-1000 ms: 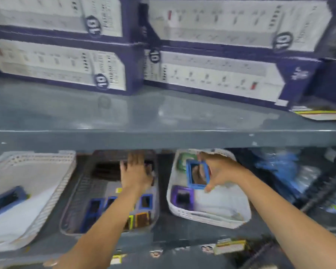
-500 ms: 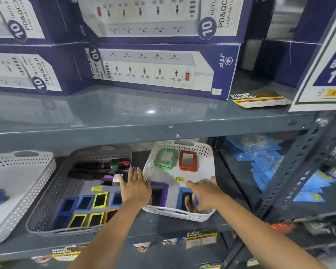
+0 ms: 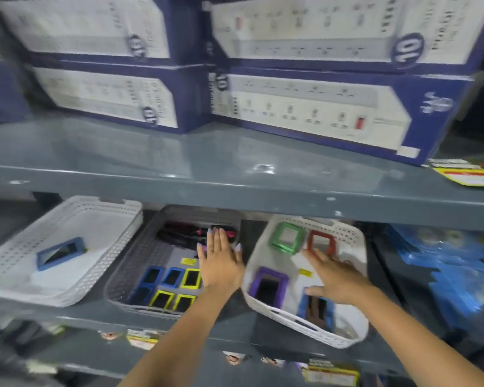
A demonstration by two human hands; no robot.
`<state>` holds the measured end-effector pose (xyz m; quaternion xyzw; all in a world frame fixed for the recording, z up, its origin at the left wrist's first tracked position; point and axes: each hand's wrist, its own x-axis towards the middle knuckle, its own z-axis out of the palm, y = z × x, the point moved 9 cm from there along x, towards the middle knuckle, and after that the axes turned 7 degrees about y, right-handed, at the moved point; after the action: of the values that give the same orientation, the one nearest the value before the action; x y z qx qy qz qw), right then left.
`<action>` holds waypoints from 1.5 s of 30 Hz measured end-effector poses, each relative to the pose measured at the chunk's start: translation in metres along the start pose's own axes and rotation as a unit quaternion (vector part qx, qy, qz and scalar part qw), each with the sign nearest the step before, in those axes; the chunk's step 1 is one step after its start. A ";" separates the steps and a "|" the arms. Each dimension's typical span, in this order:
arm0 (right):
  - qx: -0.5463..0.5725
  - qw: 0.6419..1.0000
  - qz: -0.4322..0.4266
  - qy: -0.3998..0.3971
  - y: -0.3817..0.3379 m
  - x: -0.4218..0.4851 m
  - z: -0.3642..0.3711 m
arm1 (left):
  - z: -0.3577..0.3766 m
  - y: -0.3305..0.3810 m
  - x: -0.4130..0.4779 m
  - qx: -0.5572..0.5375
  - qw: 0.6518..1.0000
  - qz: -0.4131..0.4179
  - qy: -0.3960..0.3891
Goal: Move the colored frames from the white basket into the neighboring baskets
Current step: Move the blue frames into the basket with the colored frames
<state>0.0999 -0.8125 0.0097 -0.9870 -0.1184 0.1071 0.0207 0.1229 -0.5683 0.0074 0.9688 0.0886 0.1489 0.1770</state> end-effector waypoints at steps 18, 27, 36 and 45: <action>0.133 0.976 -0.096 0.145 -0.494 0.186 -0.043 | -0.183 -0.495 0.053 0.114 0.965 -0.232 0.056; 0.019 0.997 -0.061 0.048 -0.616 0.239 0.030 | -0.163 -0.529 0.091 0.068 0.992 -0.098 -0.027; -0.069 0.998 0.005 -0.001 -0.635 0.253 0.036 | -0.159 -0.533 0.089 0.086 0.993 -0.082 0.003; 0.163 0.979 -0.041 0.111 -0.569 0.227 -0.026 | -0.170 -0.502 0.087 0.095 0.979 -0.177 0.036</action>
<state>0.1907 -0.2062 0.0254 -0.9703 -0.1369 0.0143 0.1991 0.0909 -0.0324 -0.0038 0.9440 0.2792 0.1410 0.1046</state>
